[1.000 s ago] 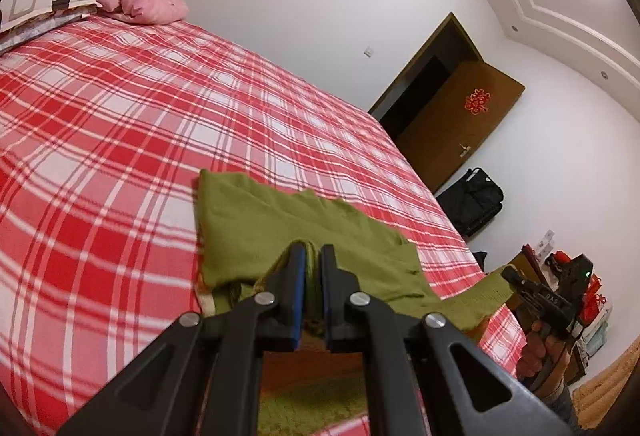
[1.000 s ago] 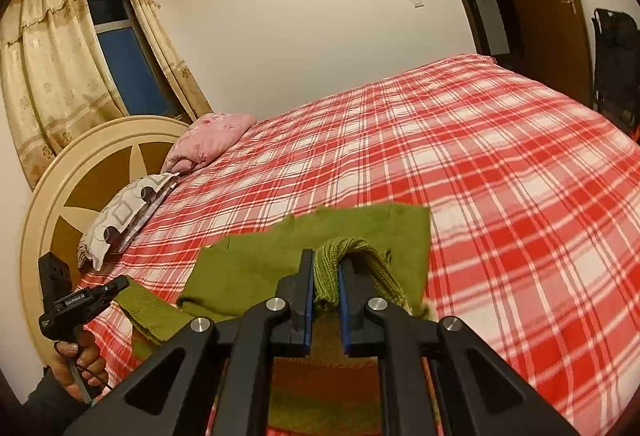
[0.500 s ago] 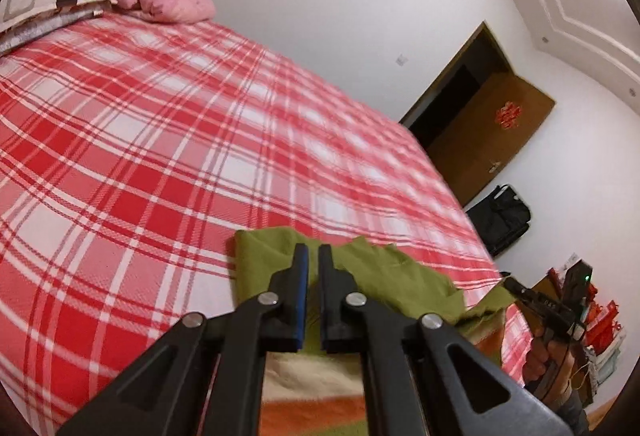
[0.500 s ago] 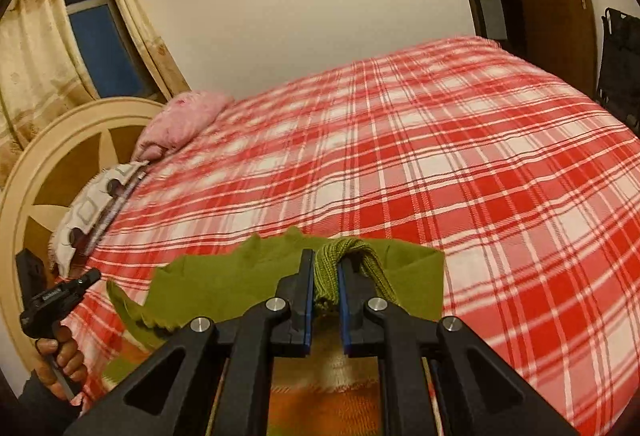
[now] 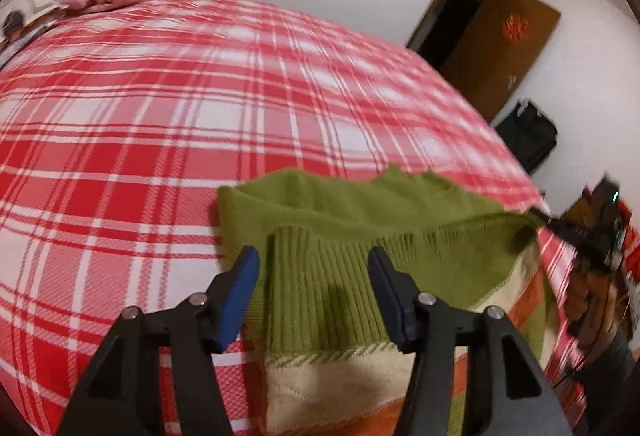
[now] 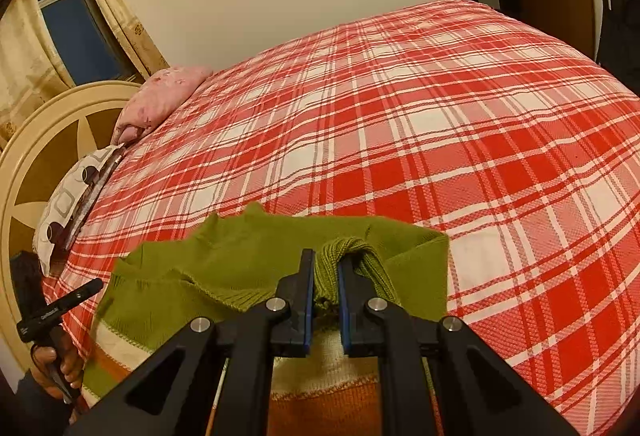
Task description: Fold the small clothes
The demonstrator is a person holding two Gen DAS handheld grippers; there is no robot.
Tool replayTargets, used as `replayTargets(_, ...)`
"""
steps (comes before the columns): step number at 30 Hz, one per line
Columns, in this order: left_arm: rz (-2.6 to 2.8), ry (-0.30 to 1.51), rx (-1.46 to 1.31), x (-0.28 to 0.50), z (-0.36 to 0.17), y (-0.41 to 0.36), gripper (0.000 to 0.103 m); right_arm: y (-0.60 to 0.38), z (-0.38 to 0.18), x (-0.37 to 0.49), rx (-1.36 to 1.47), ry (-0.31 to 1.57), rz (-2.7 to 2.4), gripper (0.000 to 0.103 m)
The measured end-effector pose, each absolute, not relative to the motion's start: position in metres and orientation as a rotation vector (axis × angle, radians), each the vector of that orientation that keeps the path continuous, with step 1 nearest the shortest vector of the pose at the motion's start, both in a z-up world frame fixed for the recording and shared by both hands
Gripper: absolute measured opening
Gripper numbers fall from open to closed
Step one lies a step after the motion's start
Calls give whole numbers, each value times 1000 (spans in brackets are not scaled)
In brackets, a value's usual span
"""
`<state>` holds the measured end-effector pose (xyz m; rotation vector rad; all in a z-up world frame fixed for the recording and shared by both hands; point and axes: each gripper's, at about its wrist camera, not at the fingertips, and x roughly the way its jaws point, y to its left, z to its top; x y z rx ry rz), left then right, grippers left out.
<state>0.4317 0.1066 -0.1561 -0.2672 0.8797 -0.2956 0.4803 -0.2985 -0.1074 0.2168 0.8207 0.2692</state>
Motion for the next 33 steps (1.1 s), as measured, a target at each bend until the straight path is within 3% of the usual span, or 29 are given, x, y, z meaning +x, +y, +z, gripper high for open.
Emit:
replayTargets(1, -292, 899, -242, 434, -159, 103, 52, -298, -107, 480, 211, 821, 270, 10)
replayTargets(3, -281, 935, -228, 438, -167, 101, 24, -299, -107, 479, 209, 823, 273, 10)
replayTargets(6, -275, 943, -250, 439, -170, 105, 7, -299, -106, 478, 207, 823, 276, 10)
replayTargets(13, -272, 771, -310, 430, -129, 122, 7, -299, -93, 481, 197, 790, 273, 9)
replayTargets(22, -205, 805, -312, 462, -147, 126, 7, -287, -97, 525, 181, 806, 246, 10)
replayTargets(29, -172, 832, -347, 453, -155, 132, 17, -298, -144, 560, 247, 969, 254, 19)
replayTargets(30, -175, 822, -346, 447, -152, 133, 24, -302, -142, 556, 253, 956, 258, 29)
replayTargets(31, -175, 806, -334, 441, -148, 133, 31, -306, -139, 549, 246, 941, 254, 47)
replayTargets(33, -155, 768, -298, 421, -141, 134, 60, -316, -133, 536, 225, 913, 215, 70)
